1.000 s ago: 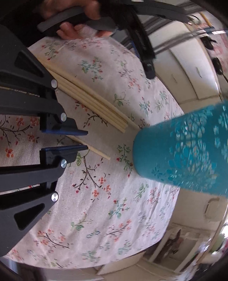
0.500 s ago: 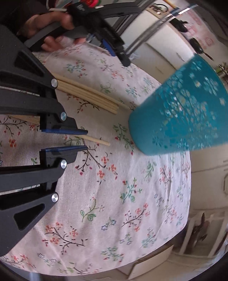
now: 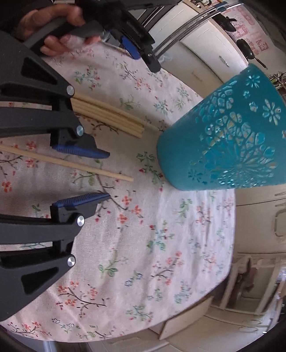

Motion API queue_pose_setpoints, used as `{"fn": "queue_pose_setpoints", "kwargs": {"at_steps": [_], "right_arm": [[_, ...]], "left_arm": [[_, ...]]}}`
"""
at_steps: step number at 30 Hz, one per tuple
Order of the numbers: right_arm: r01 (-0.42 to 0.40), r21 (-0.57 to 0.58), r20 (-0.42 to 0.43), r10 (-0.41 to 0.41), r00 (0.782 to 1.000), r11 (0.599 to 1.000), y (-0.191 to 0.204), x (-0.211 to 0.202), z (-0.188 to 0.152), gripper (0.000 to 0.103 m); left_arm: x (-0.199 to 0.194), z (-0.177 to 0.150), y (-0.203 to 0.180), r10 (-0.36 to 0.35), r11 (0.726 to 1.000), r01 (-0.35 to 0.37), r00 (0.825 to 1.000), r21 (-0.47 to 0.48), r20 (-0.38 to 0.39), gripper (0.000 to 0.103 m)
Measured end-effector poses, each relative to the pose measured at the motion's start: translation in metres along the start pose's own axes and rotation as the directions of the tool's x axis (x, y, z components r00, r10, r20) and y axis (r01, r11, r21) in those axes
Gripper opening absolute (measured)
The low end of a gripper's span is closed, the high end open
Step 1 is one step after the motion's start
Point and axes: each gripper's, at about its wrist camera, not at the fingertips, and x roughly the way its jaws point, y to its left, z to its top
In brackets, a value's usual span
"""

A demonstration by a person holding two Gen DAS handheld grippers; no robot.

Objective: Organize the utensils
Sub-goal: 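Grasp a loose chopstick with the right tool while the left tool withdraws, then lift the chopstick with the right tool and release it into the basket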

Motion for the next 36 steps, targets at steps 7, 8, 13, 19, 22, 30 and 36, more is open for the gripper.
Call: {"fn": "queue_pose_setpoints", "kwargs": {"at_steps": [7, 8, 13, 19, 22, 30, 36], "right_arm": [[0.022, -0.039, -0.005, -0.023, 1.0, 0.999, 0.0, -0.006, -0.005, 0.005], [0.005, -0.025, 0.003, -0.005, 1.0, 1.0, -0.003, -0.013, -0.006, 0.005], [-0.116, 0.004, 0.131, 0.114, 0.985, 0.993, -0.008, -0.064, 0.007, 0.005], [-0.234, -0.028, 0.362, 0.228, 0.904, 0.972, -0.002, -0.145, 0.053, 0.005], [-0.253, -0.051, 0.474, 0.247, 0.845, 0.966, 0.01, -0.171, 0.083, 0.005], [-0.191, -0.036, 0.663, 0.166, 0.73, 0.981, 0.044, -0.158, 0.167, 0.005], [-0.107, 0.052, 0.677, 0.044, 0.734, 0.993, 0.036, -0.114, 0.181, 0.006]], "left_arm": [[0.002, -0.001, -0.001, 0.003, 1.0, -0.003, 1.0, 0.01, -0.011, 0.084], [0.002, -0.001, -0.002, 0.007, 1.0, -0.006, 1.0, 0.016, -0.013, 0.084], [0.003, -0.002, -0.006, 0.011, 0.999, -0.011, 1.0, 0.037, -0.022, 0.086], [0.002, -0.001, -0.006, 0.005, 0.999, -0.004, 1.0, 0.035, -0.023, 0.087], [0.002, -0.001, -0.006, 0.006, 0.999, -0.005, 1.0, 0.038, -0.024, 0.088], [0.003, -0.001, -0.008, 0.011, 0.999, -0.01, 1.0, 0.047, -0.028, 0.089], [0.004, -0.002, -0.01, 0.016, 0.998, -0.014, 0.999, 0.055, -0.032, 0.09]]}}
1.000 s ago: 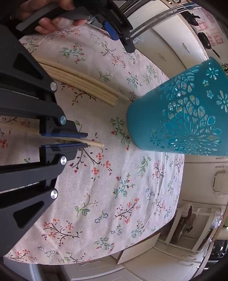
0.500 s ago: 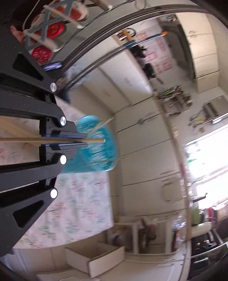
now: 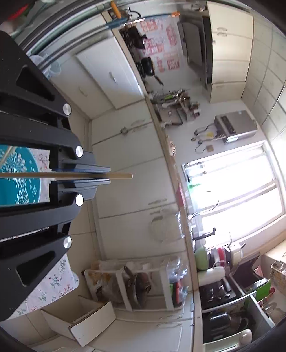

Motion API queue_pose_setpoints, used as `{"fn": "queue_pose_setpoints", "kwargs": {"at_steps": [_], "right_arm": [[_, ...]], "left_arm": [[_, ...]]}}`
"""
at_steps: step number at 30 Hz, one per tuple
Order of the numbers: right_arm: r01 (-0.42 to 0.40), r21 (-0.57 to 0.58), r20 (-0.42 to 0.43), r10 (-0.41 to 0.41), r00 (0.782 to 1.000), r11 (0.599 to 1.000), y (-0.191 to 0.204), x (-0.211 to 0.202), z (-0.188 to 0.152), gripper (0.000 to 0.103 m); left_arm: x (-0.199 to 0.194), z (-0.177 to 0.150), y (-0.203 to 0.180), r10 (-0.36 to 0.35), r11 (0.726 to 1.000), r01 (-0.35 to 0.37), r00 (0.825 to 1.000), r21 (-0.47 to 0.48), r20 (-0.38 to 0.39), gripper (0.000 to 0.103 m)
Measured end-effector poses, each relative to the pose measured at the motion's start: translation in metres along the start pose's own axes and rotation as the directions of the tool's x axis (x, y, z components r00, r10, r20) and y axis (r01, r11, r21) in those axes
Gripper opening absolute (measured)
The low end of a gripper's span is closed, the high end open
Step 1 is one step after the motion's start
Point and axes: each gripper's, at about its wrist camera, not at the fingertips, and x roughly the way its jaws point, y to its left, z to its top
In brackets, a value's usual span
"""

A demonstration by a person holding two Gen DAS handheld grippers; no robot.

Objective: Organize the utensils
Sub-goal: 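Lift the chopstick with the right tool and release it into the basket, then lower the left tool onto the chopstick bundle while the right tool returns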

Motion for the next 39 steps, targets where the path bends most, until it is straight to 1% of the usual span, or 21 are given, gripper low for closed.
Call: {"fn": "queue_pose_setpoints", "kwargs": {"at_steps": [4, 7, 10, 11, 13, 15, 17, 19, 21, 23, 24, 25, 26, 27, 28, 29, 31, 32, 35, 37, 39], "right_arm": [[0.022, -0.005, -0.063, -0.022, 0.998, 1.0, -0.008, 0.012, -0.023, 0.006], [0.007, -0.027, -0.104, -0.01, 0.994, 1.0, -0.006, 0.01, -0.036, 0.007], [-0.022, -0.06, -0.14, 0.014, 0.99, 0.998, -0.001, 0.005, -0.04, 0.013], [-0.031, -0.068, -0.142, 0.021, 0.99, 0.997, 0.001, 0.0, -0.038, 0.013], [-0.051, -0.062, -0.116, 0.043, 0.992, 0.997, 0.004, -0.017, -0.028, 0.015], [-0.075, -0.06, -0.045, 0.072, 0.996, 0.995, 0.008, -0.047, -0.01, 0.02], [-0.082, -0.066, 0.019, 0.084, 0.996, 0.994, 0.011, -0.077, 0.001, 0.039], [-0.082, -0.063, 0.062, 0.086, 0.994, 0.995, 0.011, -0.107, 0.003, 0.044], [-0.069, -0.062, 0.04, 0.071, 0.997, 0.996, 0.011, -0.128, -0.011, 0.044], [-0.043, -0.054, -0.059, 0.04, 0.997, 0.998, 0.007, -0.136, -0.047, 0.044], [-0.034, -0.056, -0.143, 0.026, 0.989, 0.998, 0.005, -0.132, -0.07, 0.043], [-0.023, -0.051, -0.26, 0.009, 0.966, 0.998, 0.0, -0.123, -0.102, 0.035], [-0.012, -0.04, -0.342, -0.003, 0.94, 0.999, -0.003, -0.116, -0.125, 0.021], [0.001, -0.025, -0.428, -0.012, 0.904, 1.0, -0.007, -0.108, -0.148, 0.017], [0.009, -0.016, -0.496, -0.016, 0.868, 1.0, -0.01, -0.1, -0.17, 0.016], [0.017, -0.011, -0.543, -0.02, 0.84, 1.0, -0.012, -0.093, -0.19, 0.015], [0.027, 0.007, -0.589, -0.018, 0.808, 1.0, -0.015, -0.083, -0.207, 0.015], [0.027, 0.024, -0.598, -0.007, 0.801, 0.999, -0.015, -0.078, -0.21, 0.014], [0.019, 0.005, -0.594, -0.013, 0.805, 1.0, -0.008, -0.069, -0.21, 0.014], [0.023, 0.009, -0.601, -0.013, 0.799, 1.0, -0.007, -0.06, -0.213, 0.014], [0.023, 0.012, -0.615, -0.01, 0.789, 1.0, -0.002, -0.054, -0.219, 0.014]], "left_arm": [[0.0, 0.0, 0.0, -0.001, 1.0, 0.001, 1.0, -0.002, 0.001, 0.091], [0.001, 0.0, -0.001, 0.0, 1.0, 0.0, 1.0, -0.001, 0.0, 0.091], [0.001, 0.0, -0.001, 0.002, 1.0, -0.002, 1.0, 0.002, -0.002, 0.091], [0.001, 0.0, 0.0, 0.001, 1.0, -0.001, 1.0, 0.002, -0.002, 0.091], [0.001, 0.001, 0.0, 0.001, 1.0, -0.001, 1.0, 0.002, -0.002, 0.091], [0.001, 0.001, 0.0, 0.001, 1.0, -0.001, 1.0, 0.002, -0.002, 0.091], [0.0, 0.001, 0.0, 0.0, 1.0, 0.0, 1.0, 0.001, -0.002, 0.091], [0.0, 0.001, -0.001, -0.001, 1.0, 0.001, 1.0, 0.001, -0.001, 0.091], [0.001, 0.0, 0.0, -0.001, 1.0, 0.001, 1.0, 0.001, -0.002, 0.091], [0.001, 0.0, 0.0, 0.0, 1.0, 0.0, 1.0, 0.003, -0.002, 0.092], [0.001, 0.0, -0.001, 0.002, 1.0, -0.002, 1.0, 0.005, -0.004, 0.092], [0.001, 0.0, -0.001, 0.003, 1.0, -0.003, 1.0, 0.007, -0.005, 0.092], [0.001, 0.0, -0.001, 0.004, 1.0, -0.004, 1.0, 0.009, -0.006, 0.092], [0.002, 0.0, -0.001, 0.004, 1.0, -0.004, 1.0, 0.01, -0.006, 0.093], [0.002, 0.0, -0.002, 0.003, 1.0, -0.003, 1.0, 0.011, -0.007, 0.093], [0.002, 0.0, -0.002, 0.001, 1.0, -0.001, 1.0, 0.01, -0.007, 0.093], [0.001, 0.0, -0.001, -0.002, 1.0, 0.002, 1.0, 0.009, -0.006, 0.093], [0.001, 0.0, -0.001, -0.003, 1.0, 0.003, 1.0, 0.008, -0.006, 0.093], [0.001, 0.0, -0.002, 0.0, 1.0, 0.0, 1.0, 0.011, -0.008, 0.094], [0.002, 0.0, -0.003, 0.003, 1.0, -0.003, 1.0, 0.015, -0.009, 0.094], [0.002, 0.0, -0.001, 0.0, 1.0, 0.0, 1.0, 0.013, -0.009, 0.094]]}}
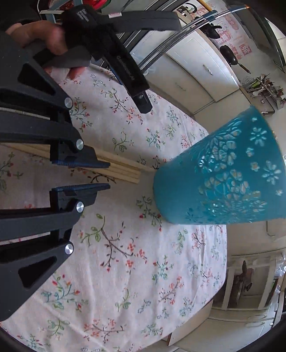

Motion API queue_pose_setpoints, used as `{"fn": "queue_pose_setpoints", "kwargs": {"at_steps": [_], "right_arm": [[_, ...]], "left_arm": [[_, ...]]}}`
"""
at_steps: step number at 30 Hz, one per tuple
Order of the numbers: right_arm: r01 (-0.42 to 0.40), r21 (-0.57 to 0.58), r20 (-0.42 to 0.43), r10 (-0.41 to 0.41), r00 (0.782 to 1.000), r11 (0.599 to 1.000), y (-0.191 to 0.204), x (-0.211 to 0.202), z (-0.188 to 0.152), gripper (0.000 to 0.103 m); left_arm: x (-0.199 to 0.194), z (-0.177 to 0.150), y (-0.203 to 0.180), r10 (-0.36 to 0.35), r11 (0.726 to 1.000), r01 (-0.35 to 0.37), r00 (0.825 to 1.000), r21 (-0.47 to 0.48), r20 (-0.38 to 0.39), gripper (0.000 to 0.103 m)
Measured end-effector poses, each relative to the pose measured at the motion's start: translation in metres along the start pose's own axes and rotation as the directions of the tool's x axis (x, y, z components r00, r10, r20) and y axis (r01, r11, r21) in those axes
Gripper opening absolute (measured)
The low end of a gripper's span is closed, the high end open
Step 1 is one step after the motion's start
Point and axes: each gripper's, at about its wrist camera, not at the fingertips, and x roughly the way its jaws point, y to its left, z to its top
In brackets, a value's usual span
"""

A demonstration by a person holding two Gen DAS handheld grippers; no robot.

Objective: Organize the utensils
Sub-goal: 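Lower the left tool onto the chopstick bundle while the right tool returns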

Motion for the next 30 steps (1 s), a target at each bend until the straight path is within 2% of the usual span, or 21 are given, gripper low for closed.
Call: {"fn": "queue_pose_setpoints", "kwargs": {"at_steps": [9, 14, 17, 19, 23, 26, 30], "right_arm": [[0.027, -0.049, -0.013, -0.027, 1.0, 0.998, -0.003, 0.006, -0.003, 0.012], [0.069, -0.159, -0.05, -0.078, 0.996, 0.985, -0.003, 0.002, 0.0, 0.01], [0.118, -0.205, -0.062, -0.133, 0.989, 0.972, -0.019, -0.005, 0.001, 0.01], [0.126, -0.173, -0.062, -0.138, 0.988, 0.977, -0.037, -0.011, 0.002, 0.01], [0.087, -0.042, -0.044, -0.089, 0.995, 0.995, -0.062, -0.016, 0.003, 0.01], [0.073, -0.026, -0.035, -0.074, 0.997, 0.997, -0.061, -0.013, 0.005, 0.011], [0.046, -0.019, -0.04, -0.047, 0.998, 0.999, -0.062, -0.012, 0.006, 0.011]], "left_arm": [[0.0, 0.0, -0.001, 0.002, 1.0, -0.002, 1.0, 0.004, -0.002, 0.095], [0.0, 0.0, -0.002, 0.001, 1.0, -0.001, 1.0, 0.003, -0.002, 0.095], [0.0, 0.0, -0.003, 0.001, 1.0, -0.001, 1.0, 0.006, -0.003, 0.095], [0.001, 0.0, -0.005, -0.009, 1.0, 0.009, 1.0, 0.022, -0.007, 0.095], [-0.002, -0.01, -0.031, -0.069, 0.982, 0.077, 0.996, 0.172, -0.055, 0.095], [-0.01, -0.02, -0.051, -0.061, 0.962, 0.07, 0.997, 0.265, -0.042, 0.095], [-0.007, -0.03, -0.07, -0.009, 0.937, 0.031, 0.998, 0.349, -0.064, 0.093]]}}
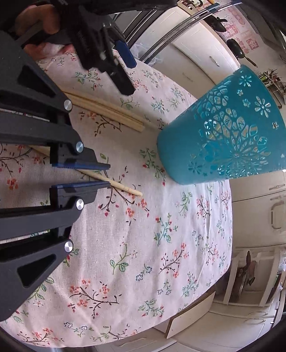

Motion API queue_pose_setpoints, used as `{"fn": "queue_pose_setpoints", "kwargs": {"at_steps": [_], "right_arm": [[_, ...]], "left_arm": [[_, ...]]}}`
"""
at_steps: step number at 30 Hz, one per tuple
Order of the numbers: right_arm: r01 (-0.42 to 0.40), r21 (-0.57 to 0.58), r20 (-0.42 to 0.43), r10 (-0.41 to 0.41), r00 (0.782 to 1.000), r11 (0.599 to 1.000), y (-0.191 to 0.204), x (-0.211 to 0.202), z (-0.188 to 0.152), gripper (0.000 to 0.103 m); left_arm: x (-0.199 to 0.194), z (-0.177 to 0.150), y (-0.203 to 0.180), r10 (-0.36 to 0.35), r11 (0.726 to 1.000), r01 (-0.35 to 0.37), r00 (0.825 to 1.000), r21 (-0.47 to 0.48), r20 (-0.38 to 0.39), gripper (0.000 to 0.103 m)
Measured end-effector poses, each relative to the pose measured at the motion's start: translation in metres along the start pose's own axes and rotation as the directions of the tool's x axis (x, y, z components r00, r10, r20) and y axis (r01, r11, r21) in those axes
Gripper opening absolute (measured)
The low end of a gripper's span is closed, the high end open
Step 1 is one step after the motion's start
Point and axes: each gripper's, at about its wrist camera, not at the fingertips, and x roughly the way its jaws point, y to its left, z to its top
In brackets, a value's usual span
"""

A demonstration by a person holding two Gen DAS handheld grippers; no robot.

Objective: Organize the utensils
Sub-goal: 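Lower the left tool onto the chopstick bundle while the right tool returns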

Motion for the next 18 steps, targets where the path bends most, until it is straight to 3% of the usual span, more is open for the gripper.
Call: {"fn": "queue_pose_setpoints", "kwargs": {"at_steps": [6, 14, 18], "right_arm": [[-0.03, 0.023, -0.012, 0.03, 0.999, 0.999, -0.004, -0.002, -0.002, 0.011], [-0.05, 0.046, -0.023, 0.051, 0.998, 0.998, -0.006, -0.003, -0.003, 0.011], [-0.049, 0.048, -0.018, 0.05, 0.999, 0.998, -0.007, -0.003, -0.003, 0.011]], "left_arm": [[0.005, 0.001, -0.014, 0.059, 0.995, -0.057, 0.998, 0.083, -0.025, 0.092], [0.004, -0.003, -0.011, 0.066, 0.996, -0.062, 0.997, 0.063, -0.049, 0.084], [0.009, -0.001, -0.02, 0.033, 0.997, -0.027, 0.996, 0.074, -0.083, 0.065]]}}
